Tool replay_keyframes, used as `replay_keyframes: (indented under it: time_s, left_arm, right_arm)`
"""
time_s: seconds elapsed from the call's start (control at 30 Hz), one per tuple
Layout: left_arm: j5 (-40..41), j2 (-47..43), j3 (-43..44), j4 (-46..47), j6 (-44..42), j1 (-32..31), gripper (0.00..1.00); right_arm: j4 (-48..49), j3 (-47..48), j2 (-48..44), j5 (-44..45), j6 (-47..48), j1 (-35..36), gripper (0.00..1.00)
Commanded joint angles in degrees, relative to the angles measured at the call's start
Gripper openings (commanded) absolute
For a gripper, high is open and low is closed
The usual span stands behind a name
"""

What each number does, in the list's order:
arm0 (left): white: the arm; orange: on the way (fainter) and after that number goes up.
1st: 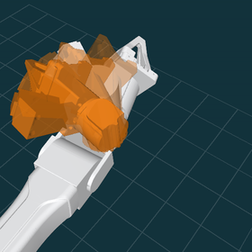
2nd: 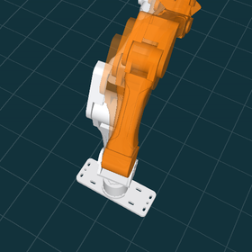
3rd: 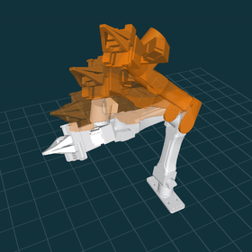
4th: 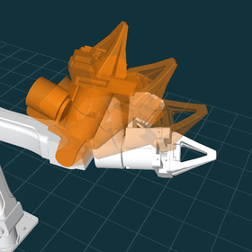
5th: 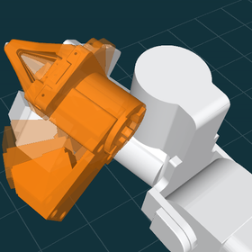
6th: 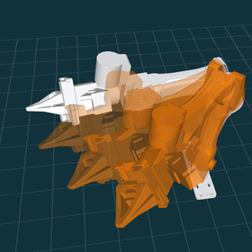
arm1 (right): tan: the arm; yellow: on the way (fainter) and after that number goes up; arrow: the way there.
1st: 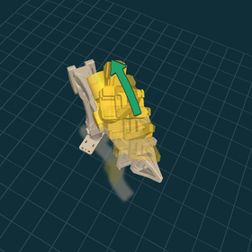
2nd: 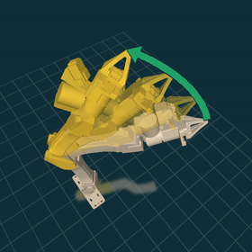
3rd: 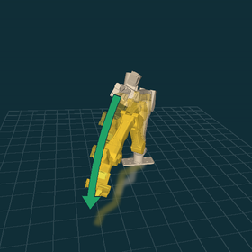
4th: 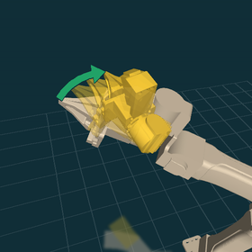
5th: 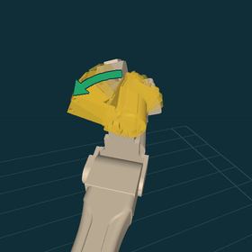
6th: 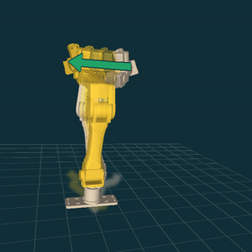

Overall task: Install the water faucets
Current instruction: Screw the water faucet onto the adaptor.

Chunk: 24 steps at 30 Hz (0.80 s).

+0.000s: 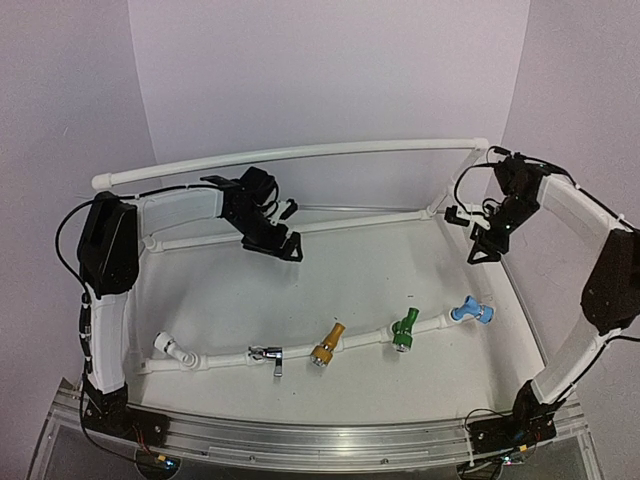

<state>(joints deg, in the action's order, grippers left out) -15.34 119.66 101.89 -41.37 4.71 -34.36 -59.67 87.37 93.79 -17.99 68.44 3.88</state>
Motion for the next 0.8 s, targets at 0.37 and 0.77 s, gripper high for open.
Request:
replay_keyframes:
  time_s: [0.37,0.77]
  left_arm:
    - [1.1,-4.3,-4.4,3.0,2.1,-2.0,0.97]
    - [1.6,-5.2,-6.5,4.1,3.3,-3.2,0.97]
  right_arm:
    - [-12.3,-12.1,-11.1,3.5,5.7,-3.0,0.64]
    - [-8.4,-22.7,-16.8,9.2,11.3,-3.0,0.62]
